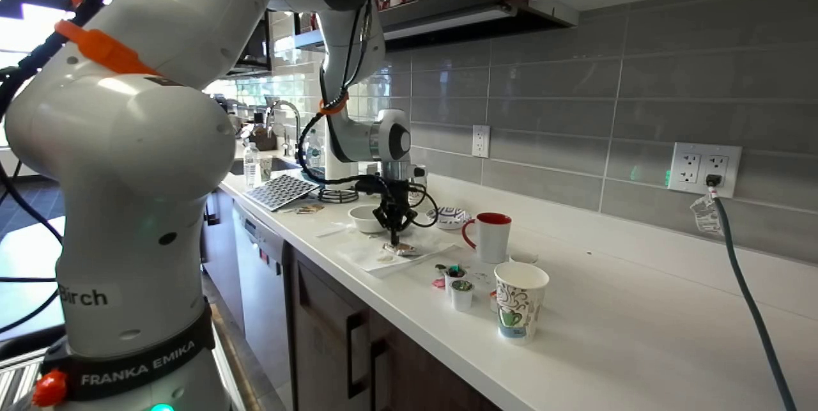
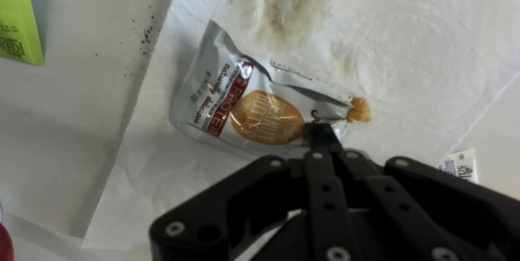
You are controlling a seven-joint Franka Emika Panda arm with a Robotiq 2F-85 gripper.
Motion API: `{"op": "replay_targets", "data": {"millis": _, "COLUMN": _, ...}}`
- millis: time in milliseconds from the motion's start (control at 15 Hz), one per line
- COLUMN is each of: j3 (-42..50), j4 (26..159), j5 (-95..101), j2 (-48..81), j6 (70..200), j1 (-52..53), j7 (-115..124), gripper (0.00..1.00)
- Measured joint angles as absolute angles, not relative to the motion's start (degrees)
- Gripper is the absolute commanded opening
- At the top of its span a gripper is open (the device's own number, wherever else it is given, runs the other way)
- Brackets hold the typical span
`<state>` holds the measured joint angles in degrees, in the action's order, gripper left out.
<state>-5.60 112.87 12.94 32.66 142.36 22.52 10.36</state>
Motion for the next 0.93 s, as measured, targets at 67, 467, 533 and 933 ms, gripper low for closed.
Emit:
{"op": "replay_targets", "data": {"millis": 67, "j3": -5.61, "j4": 112.58, "j5": 12.94, "j2": 32.99, "j6": 142.36, "j1": 22.51, "j7": 9.91, "gripper": 0.00}}
{"op": "replay_targets", "data": {"millis": 467, "j3": -5.90, "j4": 110.61, "j5": 12.87, "j2": 34.50, "j6": 142.19, "j1": 22.35, "j7": 7.53, "gripper": 0.00}}
{"op": "replay_targets", "data": {"millis": 533, "j3": -6.07, "j4": 110.23, "j5": 12.76, "j2": 34.78, "j6": 141.83, "j1": 22.14, "j7": 7.06, "gripper": 0.00}}
{"op": "replay_targets", "data": {"millis": 933, "j3": -7.43, "j4": 106.71, "j5": 11.37, "j2": 36.71, "j6": 137.30, "j1": 20.55, "j7": 4.98, "gripper": 0.00}}
